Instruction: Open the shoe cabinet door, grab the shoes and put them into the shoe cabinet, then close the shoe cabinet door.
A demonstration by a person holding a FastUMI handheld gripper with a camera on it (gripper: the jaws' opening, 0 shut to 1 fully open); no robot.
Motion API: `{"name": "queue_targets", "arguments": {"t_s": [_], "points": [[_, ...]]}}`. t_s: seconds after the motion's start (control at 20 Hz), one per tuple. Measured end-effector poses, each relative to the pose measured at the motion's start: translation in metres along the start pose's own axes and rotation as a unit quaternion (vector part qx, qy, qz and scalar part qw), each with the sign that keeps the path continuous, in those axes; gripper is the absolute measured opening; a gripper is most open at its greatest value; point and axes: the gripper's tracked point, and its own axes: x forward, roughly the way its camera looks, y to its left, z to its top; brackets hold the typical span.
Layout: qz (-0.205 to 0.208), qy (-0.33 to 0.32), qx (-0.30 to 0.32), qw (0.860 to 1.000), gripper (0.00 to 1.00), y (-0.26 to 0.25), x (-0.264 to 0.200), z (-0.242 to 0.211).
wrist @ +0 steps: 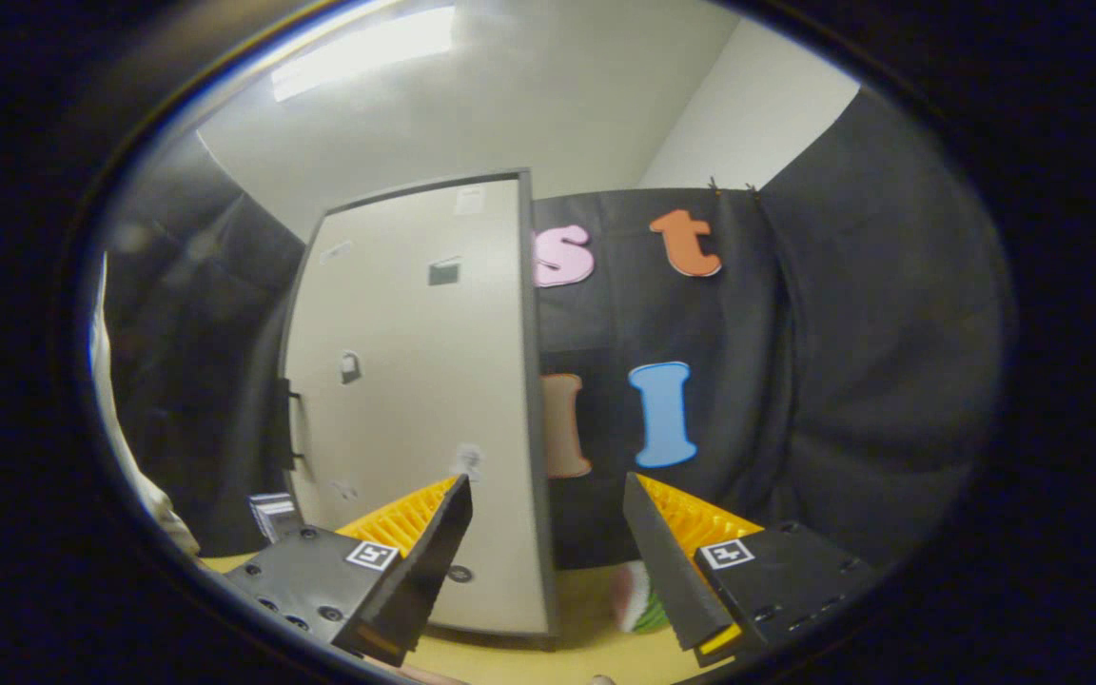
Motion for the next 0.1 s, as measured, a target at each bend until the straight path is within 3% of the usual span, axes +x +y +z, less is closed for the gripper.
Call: {"name": "queue_targets", "arguments": {"t_s": [0.1], "points": [[-0.007, -0.029, 0.003, 1.0, 0.99, -0.083, 0.003, -0.031]]}}
